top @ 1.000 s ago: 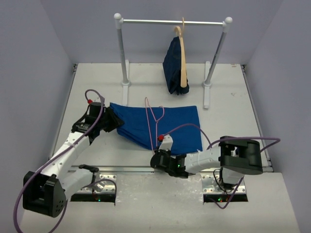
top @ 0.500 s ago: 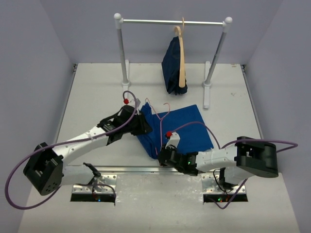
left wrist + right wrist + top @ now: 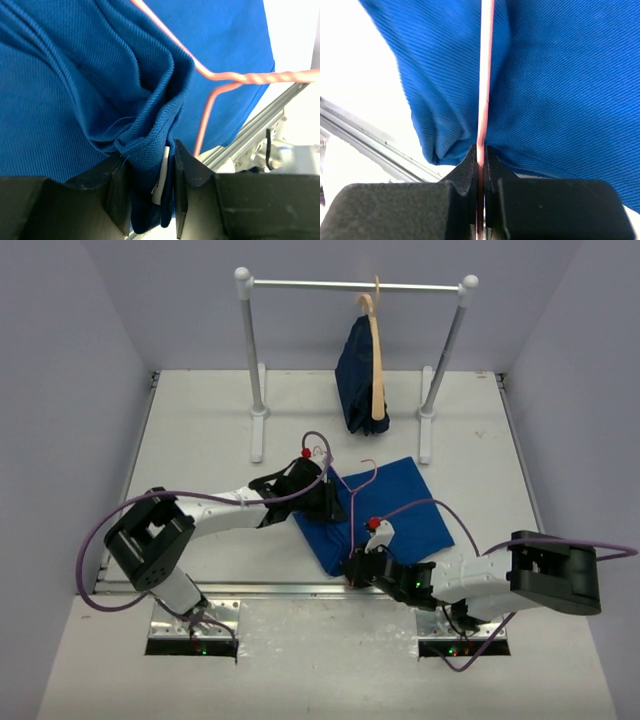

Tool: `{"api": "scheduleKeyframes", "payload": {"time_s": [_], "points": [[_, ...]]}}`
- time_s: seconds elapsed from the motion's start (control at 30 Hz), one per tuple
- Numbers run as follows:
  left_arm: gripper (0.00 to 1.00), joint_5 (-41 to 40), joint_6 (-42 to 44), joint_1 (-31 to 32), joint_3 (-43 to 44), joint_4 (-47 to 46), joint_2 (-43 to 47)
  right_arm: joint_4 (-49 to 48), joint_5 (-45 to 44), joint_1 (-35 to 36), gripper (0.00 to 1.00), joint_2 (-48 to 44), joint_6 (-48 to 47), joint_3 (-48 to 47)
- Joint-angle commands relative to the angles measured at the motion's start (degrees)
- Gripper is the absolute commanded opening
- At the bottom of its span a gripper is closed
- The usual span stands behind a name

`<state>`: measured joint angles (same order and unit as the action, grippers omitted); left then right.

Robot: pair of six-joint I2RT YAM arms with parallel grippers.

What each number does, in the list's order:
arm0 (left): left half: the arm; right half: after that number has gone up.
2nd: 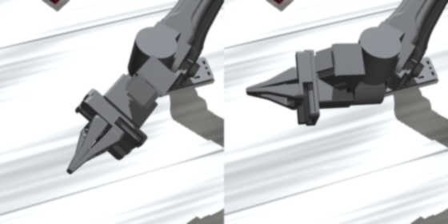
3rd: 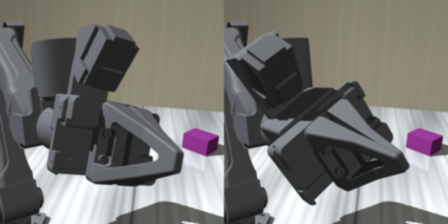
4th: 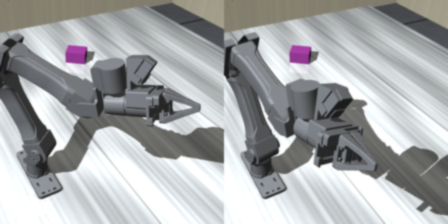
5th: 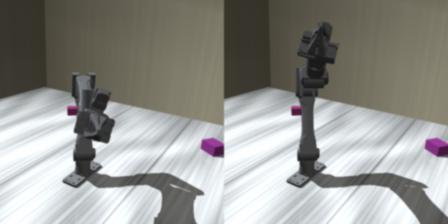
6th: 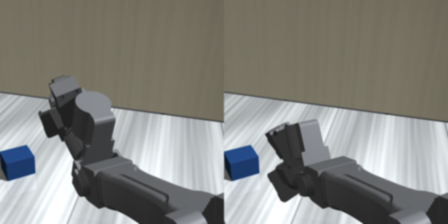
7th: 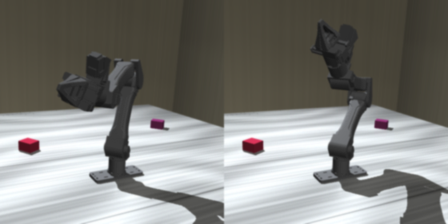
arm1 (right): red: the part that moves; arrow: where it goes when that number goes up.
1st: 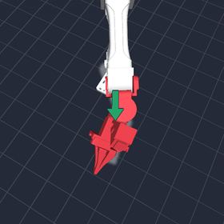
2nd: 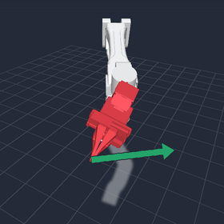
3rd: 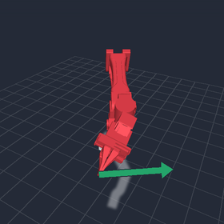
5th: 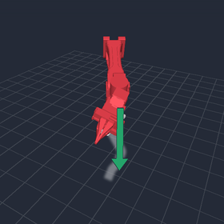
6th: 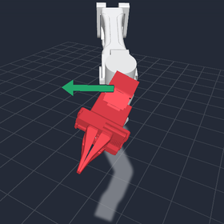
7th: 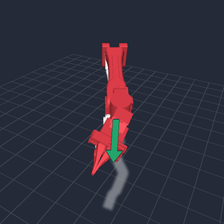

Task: Place the trousers on the hanger

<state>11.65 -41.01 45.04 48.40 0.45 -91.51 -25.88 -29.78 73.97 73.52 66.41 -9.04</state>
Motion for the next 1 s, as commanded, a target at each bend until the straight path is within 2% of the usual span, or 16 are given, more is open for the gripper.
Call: {"api": "scheduleKeyframes", "payload": {"time_s": [0.0,0.13,0.23,0.3,0.33,0.37,0.4,0.47,0.5,0.63,0.77,0.9,0.93,0.97], "points": [[0.0,6.3,0.6,4.1,3.5,-0.5,-7.1,2.8,-2.6,-0.5,0.0,-3.3,-2.0,2.5],[0.0,7.3,0.7,5.0,7.7,-0.5,-12.7,1.1,0.1,-1.0,0.0,-3.2,-3.0,4.4],[0.0,5.3,1.3,5.1,10.8,3.2,-15.0,-0.6,2.3,-1.3,0.0,-3.0,-5.1,5.3],[0.16,-2.8,0.5,5.0,13.6,8.8,-14.3,-0.6,4.2,-1.5,0.0,-2.7,-5.7,5.6],[0.28,-7.0,-0.3,4.9,14.3,11.0,-13.3,-0.5,4.8,-1.6,0.0,-2.5,-5.5,5.8],[0.44,-11.1,-1.4,4.9,14.3,12.6,-11.4,-0.5,5.0,-1.6,0.0,-2.4,-4.7,6.2],[0.57,-11.4,-1.6,4.9,14.1,13.7,-9.9,-0.6,5.1,-1.7,0.0,-2.4,-4.0,6.4],[0.72,-19.9,-4.9,4.9,13.9,17.5,-6.4,-0.6,5.4,-2.0,0.0,-2.3,-2.7,7.0],[0.76,-22.5,-5.9,4.8,13.7,18.8,-4.5,-0.5,5.5,-2.1,0.0,-2.3,-2.6,6.9],[0.77,-28.5,-8.5,4.7,12.2,22.8,0.2,-0.5,5.6,-2.3,0.0,-2.6,-2.9,6.6],[0.76,-30.4,-8.7,4.1,10.2,25.2,4.2,0.5,5.3,-2.5,0.0,-2.8,-2.4,6.2],[0.65,-29.8,-7.6,3.1,8.0,23.7,8.2,0.9,5.4,-2.8,0.0,-2.6,-2.4,5.8],[0.61,-29.6,-7.7,3.1,7.9,23.5,8.8,0.9,5.5,-2.9,0.0,-2.5,-2.5,5.6],[0.51,-29.2,-8.0,3.1,7.5,23.6,8.9,0.9,5.6,-2.9,0.0,-2.5,-2.6,5.5]]}}
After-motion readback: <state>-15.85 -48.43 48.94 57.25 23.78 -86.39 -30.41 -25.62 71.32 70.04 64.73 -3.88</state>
